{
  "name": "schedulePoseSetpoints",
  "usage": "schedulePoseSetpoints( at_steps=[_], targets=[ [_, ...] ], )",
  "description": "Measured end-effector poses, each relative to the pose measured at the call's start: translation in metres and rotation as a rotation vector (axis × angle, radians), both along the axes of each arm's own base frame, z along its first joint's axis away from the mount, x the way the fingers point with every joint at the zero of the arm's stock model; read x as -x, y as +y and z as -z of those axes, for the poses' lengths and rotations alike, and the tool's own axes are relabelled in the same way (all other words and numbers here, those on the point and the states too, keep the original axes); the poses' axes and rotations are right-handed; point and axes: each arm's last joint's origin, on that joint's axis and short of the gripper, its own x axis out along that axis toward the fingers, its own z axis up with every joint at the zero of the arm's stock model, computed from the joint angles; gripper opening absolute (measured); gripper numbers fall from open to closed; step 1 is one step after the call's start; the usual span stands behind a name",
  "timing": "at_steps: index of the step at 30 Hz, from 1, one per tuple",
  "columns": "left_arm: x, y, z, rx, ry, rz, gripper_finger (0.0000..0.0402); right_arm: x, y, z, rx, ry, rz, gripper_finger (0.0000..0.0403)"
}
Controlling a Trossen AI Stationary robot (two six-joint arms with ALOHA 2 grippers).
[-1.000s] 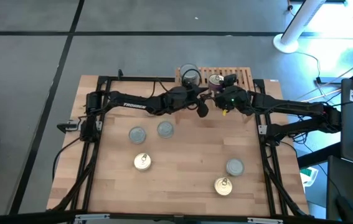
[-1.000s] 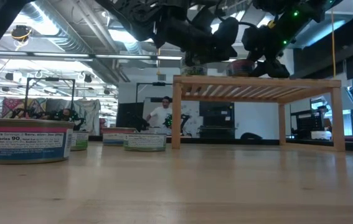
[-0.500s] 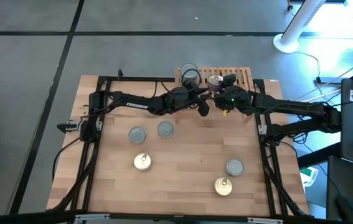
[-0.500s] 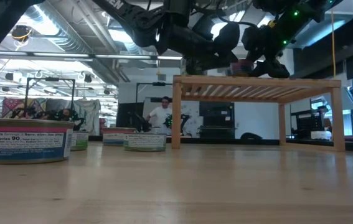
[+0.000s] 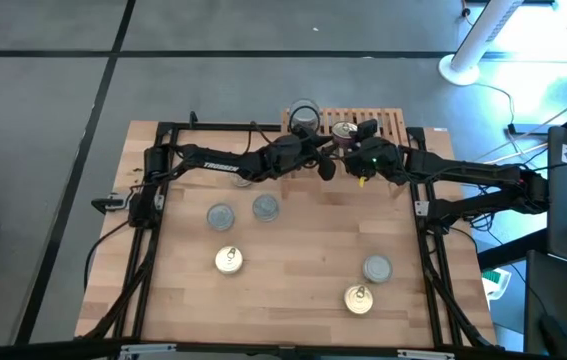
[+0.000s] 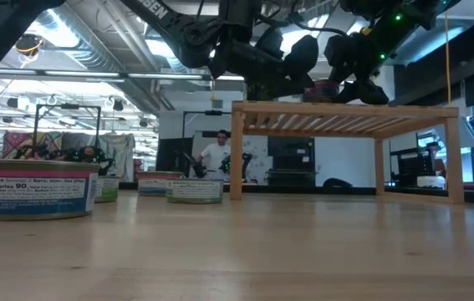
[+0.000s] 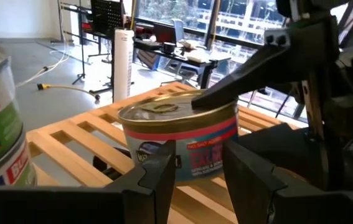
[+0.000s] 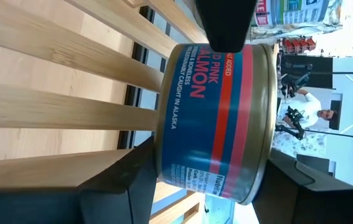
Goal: Stack canned seafood by type on shelf
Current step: Put the blue pink tuna can on the shelf
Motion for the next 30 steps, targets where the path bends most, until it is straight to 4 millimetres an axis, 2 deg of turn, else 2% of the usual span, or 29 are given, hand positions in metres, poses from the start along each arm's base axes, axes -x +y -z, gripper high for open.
schedulePoseSetpoints(
  at_steps=[9,19,30],
  targets=[
    [0.0007,0.0024,0.0002,0.019,-0.010,-0.007,0.0127,-0.0003,0.0001,0.0001,-0.004,-0.002,-0.005,0.0205],
    [-0.0010,-0.0041,0.0005,0.019,-0.007,0.008,0.0127,-0.0003,0.0001,0.0005,-0.008,-0.003,-0.006,0.0208],
    [-0.0012,-0.0049,0.0005,0.019,-0.007,0.010,0.0127,-0.0015,-0.0009,-0.0013,0.022,-0.033,0.030,0.0286]
  ],
)
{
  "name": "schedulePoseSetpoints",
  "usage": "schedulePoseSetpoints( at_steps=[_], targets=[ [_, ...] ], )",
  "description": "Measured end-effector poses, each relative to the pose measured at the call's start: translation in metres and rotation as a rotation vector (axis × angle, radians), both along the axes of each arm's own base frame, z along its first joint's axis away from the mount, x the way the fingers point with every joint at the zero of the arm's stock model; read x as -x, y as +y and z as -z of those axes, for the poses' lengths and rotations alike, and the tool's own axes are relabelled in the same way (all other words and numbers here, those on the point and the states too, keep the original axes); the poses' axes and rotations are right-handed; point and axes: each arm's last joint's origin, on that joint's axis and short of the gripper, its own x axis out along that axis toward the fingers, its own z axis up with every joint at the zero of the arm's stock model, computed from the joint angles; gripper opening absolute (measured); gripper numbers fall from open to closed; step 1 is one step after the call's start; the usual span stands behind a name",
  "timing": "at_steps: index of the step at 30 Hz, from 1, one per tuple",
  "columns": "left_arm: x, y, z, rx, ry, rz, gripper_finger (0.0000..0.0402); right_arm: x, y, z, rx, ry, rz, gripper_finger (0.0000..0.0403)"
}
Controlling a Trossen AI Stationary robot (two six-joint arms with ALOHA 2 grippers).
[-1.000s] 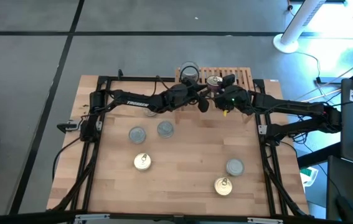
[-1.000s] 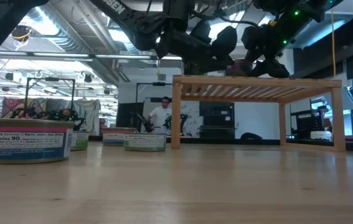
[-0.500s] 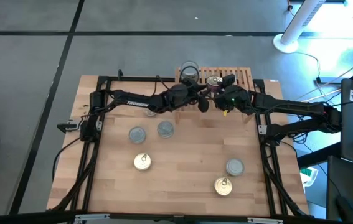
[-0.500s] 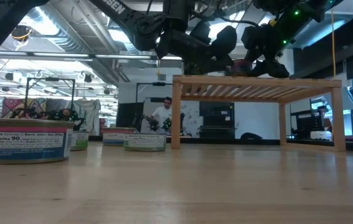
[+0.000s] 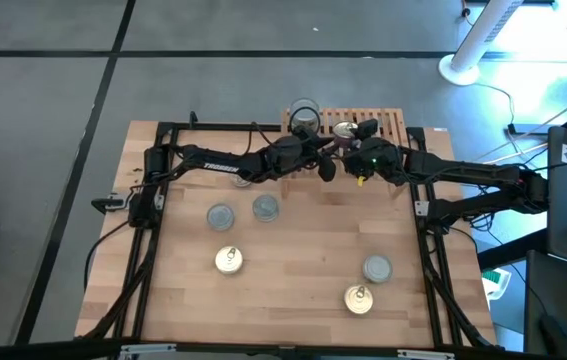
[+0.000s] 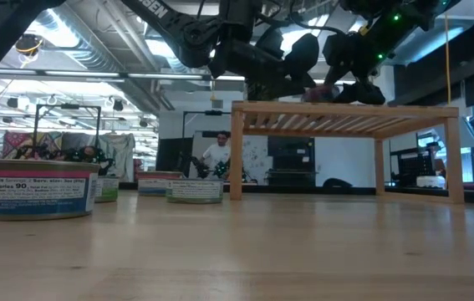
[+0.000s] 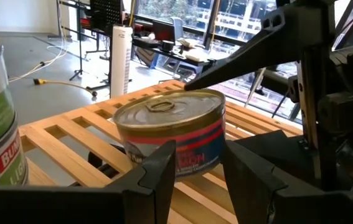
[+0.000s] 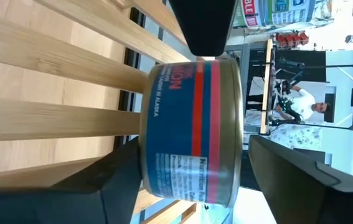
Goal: Stack canned seafood by type on shelf
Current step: Put the blue pink tuna can on the shelf
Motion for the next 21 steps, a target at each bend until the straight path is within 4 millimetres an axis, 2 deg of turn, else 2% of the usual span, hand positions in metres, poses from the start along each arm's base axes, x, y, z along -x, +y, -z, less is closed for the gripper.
schedulePoseSetpoints(
  at_steps=[11,21],
  targets=[
    [-0.005,-0.022,0.000,0.004,-0.002,0.089,0.0127,0.001,-0.003,0.000,0.001,0.000,0.012,0.0293],
    [-0.010,-0.048,0.000,0.001,0.000,0.148,0.0127,0.010,-0.022,0.000,-0.007,0.003,0.096,0.0294]
  ],
)
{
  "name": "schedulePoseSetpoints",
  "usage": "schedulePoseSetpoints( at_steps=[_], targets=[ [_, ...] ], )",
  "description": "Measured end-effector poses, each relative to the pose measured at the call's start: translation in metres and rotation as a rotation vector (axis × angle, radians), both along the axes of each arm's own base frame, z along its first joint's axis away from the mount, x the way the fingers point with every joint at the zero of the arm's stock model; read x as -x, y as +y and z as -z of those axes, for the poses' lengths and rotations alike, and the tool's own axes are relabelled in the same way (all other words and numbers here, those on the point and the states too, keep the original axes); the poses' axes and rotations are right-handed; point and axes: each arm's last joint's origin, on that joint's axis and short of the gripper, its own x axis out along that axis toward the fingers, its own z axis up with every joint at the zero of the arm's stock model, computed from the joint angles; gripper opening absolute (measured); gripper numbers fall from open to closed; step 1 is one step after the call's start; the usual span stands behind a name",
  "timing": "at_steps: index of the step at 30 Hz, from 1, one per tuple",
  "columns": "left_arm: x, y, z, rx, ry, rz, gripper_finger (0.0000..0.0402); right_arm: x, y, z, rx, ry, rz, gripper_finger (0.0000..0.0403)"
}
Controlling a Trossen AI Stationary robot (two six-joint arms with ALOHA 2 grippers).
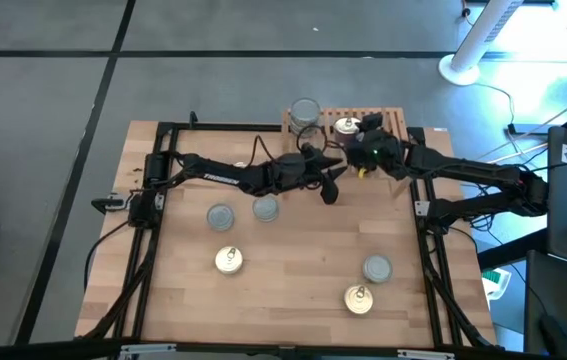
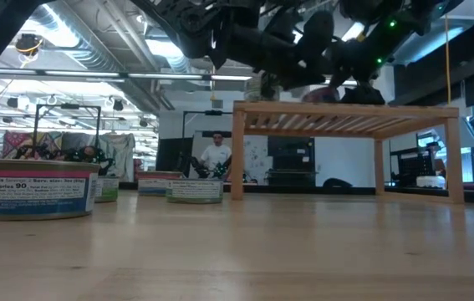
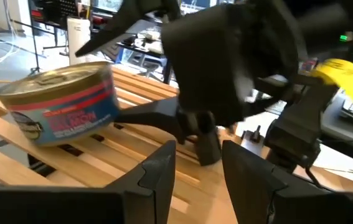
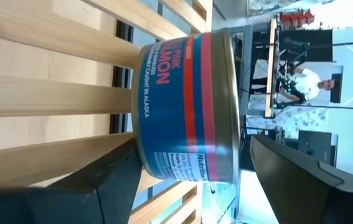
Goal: Stack canned seafood by type on shelf
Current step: Put the blue pink tuna can on the shelf
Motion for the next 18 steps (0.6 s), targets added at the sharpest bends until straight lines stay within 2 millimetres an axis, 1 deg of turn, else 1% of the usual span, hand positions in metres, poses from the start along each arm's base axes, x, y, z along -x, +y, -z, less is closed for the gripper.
schedulePoseSetpoints(
  at_steps=[3,6,8,10,12,18],
  targets=[
    [0.000,-0.002,0.000,-0.023,0.010,0.006,0.0127,0.003,0.000,0.000,-0.032,0.038,0.015,0.0294],
    [0.000,-0.002,0.000,-0.041,0.019,0.007,0.0127,0.009,0.004,-0.004,-0.139,0.082,0.014,0.0294],
    [0.000,-0.002,0.000,-0.041,0.018,0.007,0.0127,0.009,0.005,-0.013,-0.172,0.072,0.018,0.0294],
    [0.000,-0.002,0.000,-0.041,0.018,0.007,0.0127,0.011,0.005,-0.023,-0.180,0.066,0.028,0.0294],
    [0.000,-0.002,0.000,-0.040,0.018,0.007,0.0127,0.012,0.005,-0.029,-0.179,0.070,0.032,0.0294],
    [0.000,-0.011,-0.004,-0.065,0.022,0.027,0.0127,0.011,0.005,-0.048,-0.164,0.019,0.034,0.0294]
  ],
)
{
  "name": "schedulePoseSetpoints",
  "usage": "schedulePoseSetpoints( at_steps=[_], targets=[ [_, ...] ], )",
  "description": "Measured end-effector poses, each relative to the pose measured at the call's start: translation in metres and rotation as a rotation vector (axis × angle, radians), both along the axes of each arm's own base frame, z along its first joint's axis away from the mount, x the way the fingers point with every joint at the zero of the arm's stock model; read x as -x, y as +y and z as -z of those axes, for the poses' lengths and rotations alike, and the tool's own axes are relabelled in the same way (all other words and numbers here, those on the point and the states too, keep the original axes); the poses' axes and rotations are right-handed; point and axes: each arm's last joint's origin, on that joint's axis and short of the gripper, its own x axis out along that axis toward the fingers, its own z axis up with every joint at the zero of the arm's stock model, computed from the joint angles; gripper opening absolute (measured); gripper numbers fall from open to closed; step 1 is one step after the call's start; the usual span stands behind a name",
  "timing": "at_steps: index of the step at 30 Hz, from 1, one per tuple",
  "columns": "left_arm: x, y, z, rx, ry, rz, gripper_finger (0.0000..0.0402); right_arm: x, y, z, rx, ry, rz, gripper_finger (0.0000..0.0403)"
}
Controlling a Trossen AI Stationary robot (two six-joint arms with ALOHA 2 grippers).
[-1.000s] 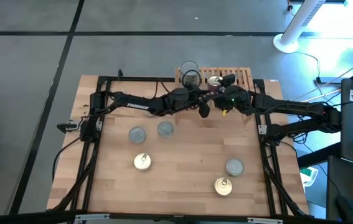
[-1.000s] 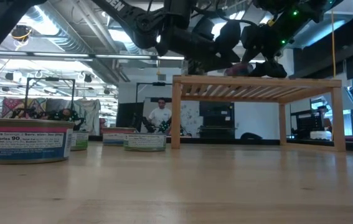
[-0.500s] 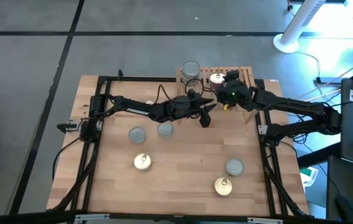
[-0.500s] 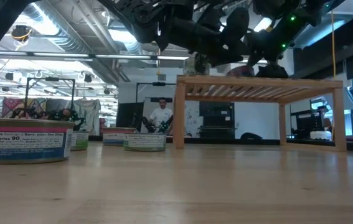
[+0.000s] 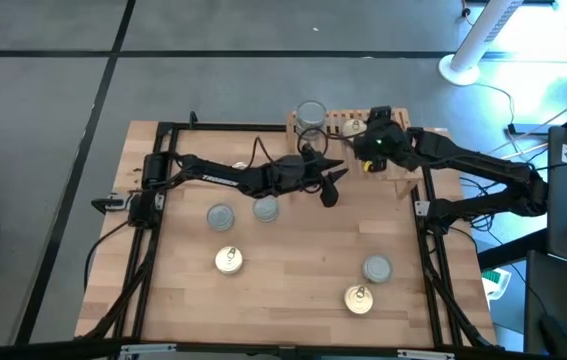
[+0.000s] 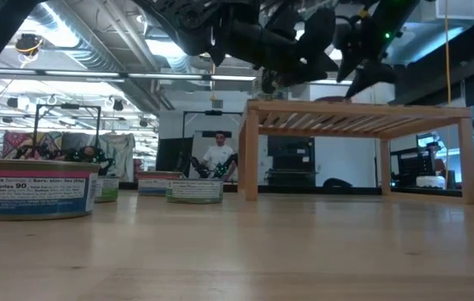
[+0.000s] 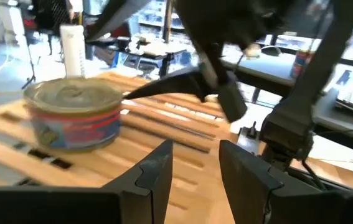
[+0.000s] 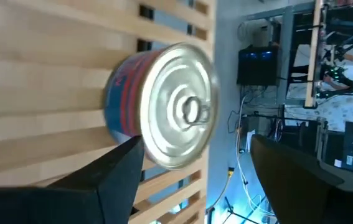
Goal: Stack canned seafood by type on shelf
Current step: Put the blue pink tuna can on the shelf, then put the green tuna can on the shelf
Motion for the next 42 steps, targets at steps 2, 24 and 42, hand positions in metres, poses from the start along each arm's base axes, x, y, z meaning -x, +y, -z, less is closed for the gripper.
schedulePoseSetpoints(
  at_steps=[2,24,42],
  targets=[
    [0.002,-0.006,-0.007,-0.038,0.014,0.016,0.0127,0.000,0.000,-0.008,-0.001,-0.034,0.013,0.0294],
    [0.089,-0.137,-0.043,-0.168,0.697,0.377,0.0127,-0.004,0.094,-0.028,-0.721,-0.278,-0.067,0.0294],
    [0.139,-0.145,0.027,-0.112,1.083,0.190,0.0127,-0.064,0.193,0.010,-0.728,-0.188,-0.420,0.0294]
  ],
)
